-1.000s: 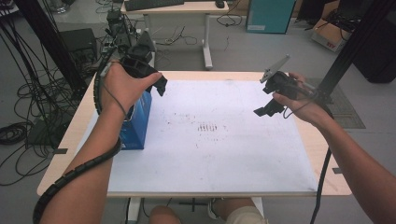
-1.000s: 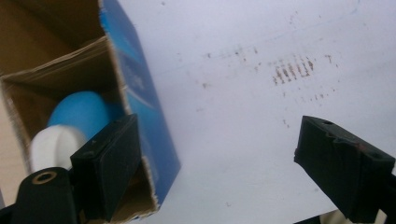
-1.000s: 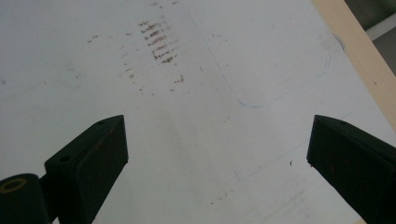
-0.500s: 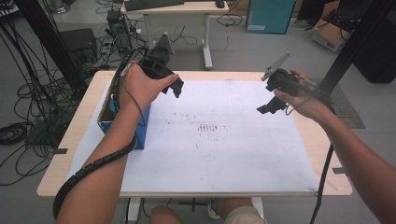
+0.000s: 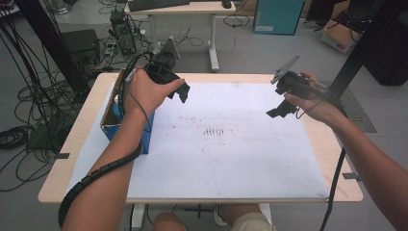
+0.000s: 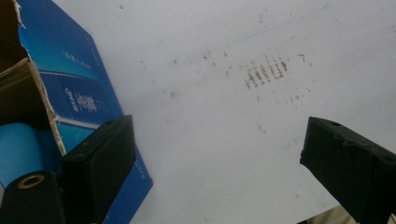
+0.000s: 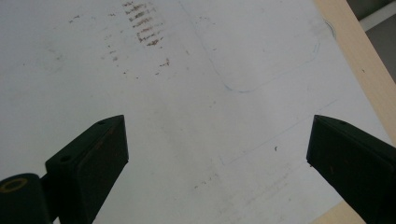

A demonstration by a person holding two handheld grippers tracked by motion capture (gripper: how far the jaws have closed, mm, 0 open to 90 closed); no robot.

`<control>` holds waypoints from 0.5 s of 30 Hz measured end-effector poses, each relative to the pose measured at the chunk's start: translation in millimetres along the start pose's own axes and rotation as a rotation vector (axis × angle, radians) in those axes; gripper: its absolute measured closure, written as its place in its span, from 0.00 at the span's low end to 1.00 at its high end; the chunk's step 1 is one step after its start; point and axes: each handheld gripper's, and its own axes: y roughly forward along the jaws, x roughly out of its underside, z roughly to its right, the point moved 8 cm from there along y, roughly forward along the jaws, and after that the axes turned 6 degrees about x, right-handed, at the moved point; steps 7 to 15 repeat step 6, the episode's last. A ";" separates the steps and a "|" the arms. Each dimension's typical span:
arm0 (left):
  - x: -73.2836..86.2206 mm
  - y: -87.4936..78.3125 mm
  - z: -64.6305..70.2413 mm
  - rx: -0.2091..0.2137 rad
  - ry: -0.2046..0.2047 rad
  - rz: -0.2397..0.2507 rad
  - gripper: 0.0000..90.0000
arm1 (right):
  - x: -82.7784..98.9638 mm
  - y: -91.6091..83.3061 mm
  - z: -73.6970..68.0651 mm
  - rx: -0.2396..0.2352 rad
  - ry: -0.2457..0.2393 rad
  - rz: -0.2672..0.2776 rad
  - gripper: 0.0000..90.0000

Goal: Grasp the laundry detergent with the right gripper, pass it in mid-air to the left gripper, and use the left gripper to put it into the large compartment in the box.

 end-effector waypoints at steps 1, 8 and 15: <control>-0.1 0.2 0.1 0.001 0.000 0.001 0.12 | 0.1 0.2 0.1 0.001 -0.001 0.003 0.06; 0.2 2.1 0.6 0.003 0.008 0.005 0.12 | 0.9 0.2 0.3 0.002 -0.009 0.001 0.06; 0.2 2.1 0.6 0.003 0.008 0.005 0.12 | 0.9 0.2 0.3 0.002 -0.009 0.001 0.06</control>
